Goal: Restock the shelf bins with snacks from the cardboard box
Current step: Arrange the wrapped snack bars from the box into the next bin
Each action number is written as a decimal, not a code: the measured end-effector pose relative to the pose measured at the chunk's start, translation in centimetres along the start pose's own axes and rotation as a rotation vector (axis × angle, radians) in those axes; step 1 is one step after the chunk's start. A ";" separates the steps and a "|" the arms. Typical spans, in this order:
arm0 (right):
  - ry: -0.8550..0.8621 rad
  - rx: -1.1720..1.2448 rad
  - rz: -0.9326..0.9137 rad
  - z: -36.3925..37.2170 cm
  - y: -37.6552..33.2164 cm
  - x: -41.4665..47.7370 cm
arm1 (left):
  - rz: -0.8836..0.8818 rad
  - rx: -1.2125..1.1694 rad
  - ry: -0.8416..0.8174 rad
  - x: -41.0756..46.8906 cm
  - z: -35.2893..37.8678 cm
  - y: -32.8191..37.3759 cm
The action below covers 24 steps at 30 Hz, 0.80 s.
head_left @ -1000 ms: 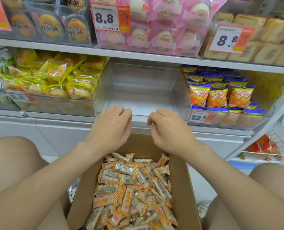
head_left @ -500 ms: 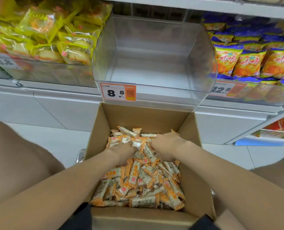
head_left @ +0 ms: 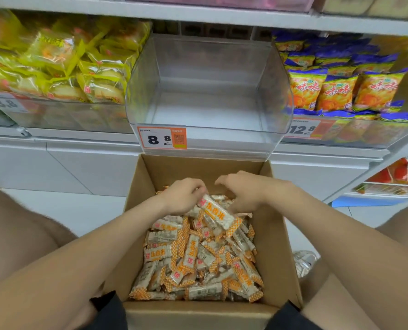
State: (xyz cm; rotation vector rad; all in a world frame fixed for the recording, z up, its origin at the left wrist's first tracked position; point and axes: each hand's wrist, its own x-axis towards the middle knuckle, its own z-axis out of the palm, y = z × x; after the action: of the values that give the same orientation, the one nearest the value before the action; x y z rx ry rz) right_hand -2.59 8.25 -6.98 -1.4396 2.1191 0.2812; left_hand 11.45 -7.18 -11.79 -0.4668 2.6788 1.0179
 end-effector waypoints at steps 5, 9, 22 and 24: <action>0.095 0.583 -0.137 -4.6 -0.8 -4.4 | 0.146 -0.099 0.213 -4.1 -6.5 3.0; 0.444 0.626 -0.191 -5.3 -2.1 -6.2 | 0.152 -0.183 0.415 -6.3 -10.4 4.2; 0.998 0.511 0.123 -12.0 0.2 3.5 | 0.135 0.475 0.645 -3.4 -16.5 2.3; 0.888 0.500 0.216 -13.3 1.1 7.4 | 0.111 0.629 0.606 -2.6 -15.8 2.3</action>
State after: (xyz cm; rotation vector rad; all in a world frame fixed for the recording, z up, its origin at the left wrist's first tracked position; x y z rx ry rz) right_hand -9.99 -3.35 -0.25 -1.1204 2.7344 -0.9181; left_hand 11.31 -15.70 1.98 -0.5544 3.3596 -0.0150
